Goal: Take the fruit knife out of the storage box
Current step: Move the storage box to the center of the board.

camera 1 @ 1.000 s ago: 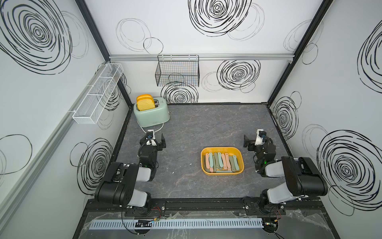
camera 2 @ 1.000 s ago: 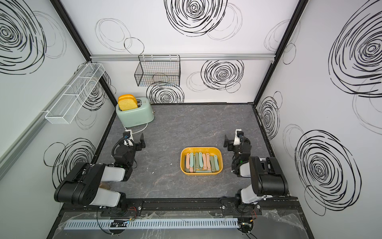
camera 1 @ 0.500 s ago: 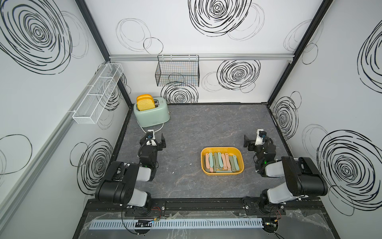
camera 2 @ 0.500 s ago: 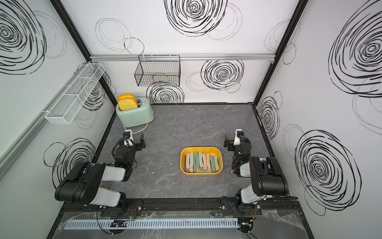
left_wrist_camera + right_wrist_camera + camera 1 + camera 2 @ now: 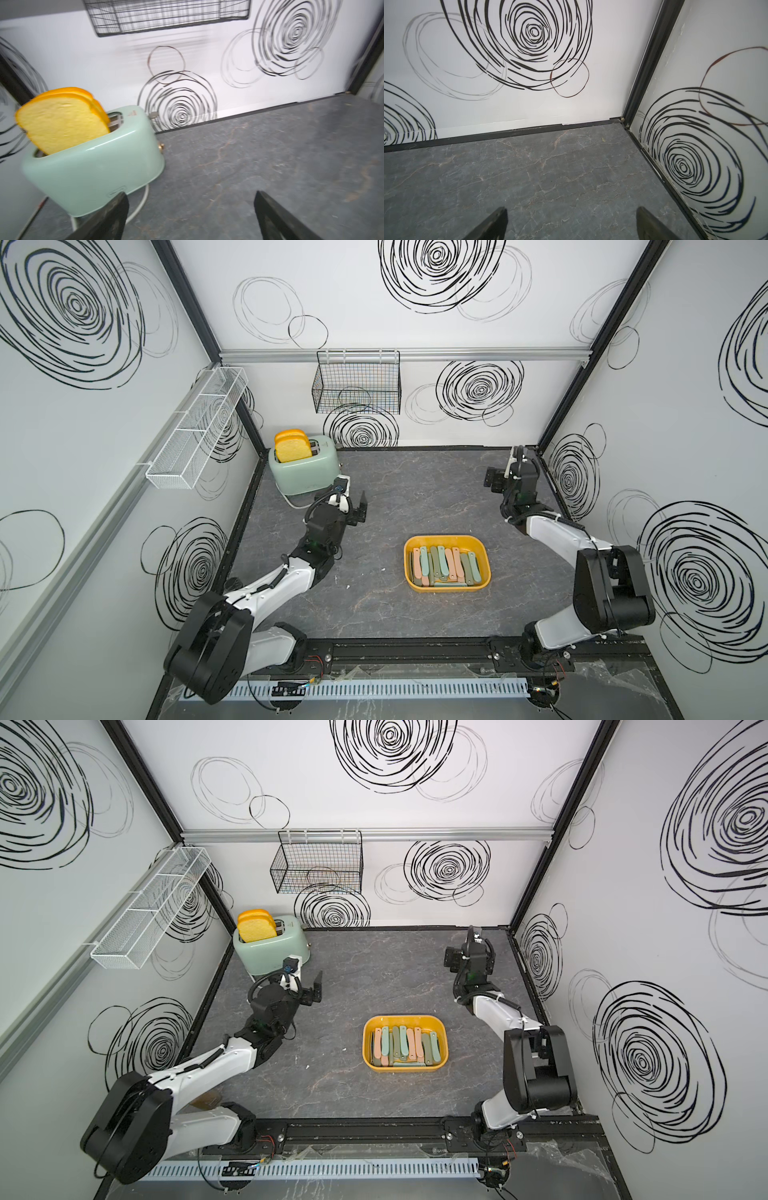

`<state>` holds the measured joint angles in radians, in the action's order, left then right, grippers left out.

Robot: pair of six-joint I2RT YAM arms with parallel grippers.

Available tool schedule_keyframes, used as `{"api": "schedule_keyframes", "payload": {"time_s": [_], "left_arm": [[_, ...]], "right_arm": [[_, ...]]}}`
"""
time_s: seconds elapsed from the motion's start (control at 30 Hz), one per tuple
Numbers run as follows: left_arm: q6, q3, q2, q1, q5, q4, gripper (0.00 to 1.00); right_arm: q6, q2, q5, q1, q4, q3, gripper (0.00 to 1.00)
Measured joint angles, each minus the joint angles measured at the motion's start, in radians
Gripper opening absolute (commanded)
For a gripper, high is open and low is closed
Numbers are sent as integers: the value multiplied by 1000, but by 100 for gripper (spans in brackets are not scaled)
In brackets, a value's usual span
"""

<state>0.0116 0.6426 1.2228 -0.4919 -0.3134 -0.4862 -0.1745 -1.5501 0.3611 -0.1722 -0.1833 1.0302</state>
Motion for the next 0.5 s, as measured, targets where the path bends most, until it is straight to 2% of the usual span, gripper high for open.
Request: {"api": "schedule_keyframes", "payload": {"time_s": [0.07,0.17,0.33,0.43,0.5], "left_arm": [[94,122,9,-68,5,179,98],[247,310,68,-149,23,436,98],[412,512,220,-245,92,768,98],[463,577,319,-278,142,908,100],[488,583,368,-278,180,954,97]], "right_arm": [[-68,-37,-27,-24,179,127,99],[-163,-76,-153,-56,388,256,99],[-247,-58,-296,-171,653,301,99],[-275,-16,-365,-264,768,299,99],[-298,34,-410,-301,818,281,99]]}}
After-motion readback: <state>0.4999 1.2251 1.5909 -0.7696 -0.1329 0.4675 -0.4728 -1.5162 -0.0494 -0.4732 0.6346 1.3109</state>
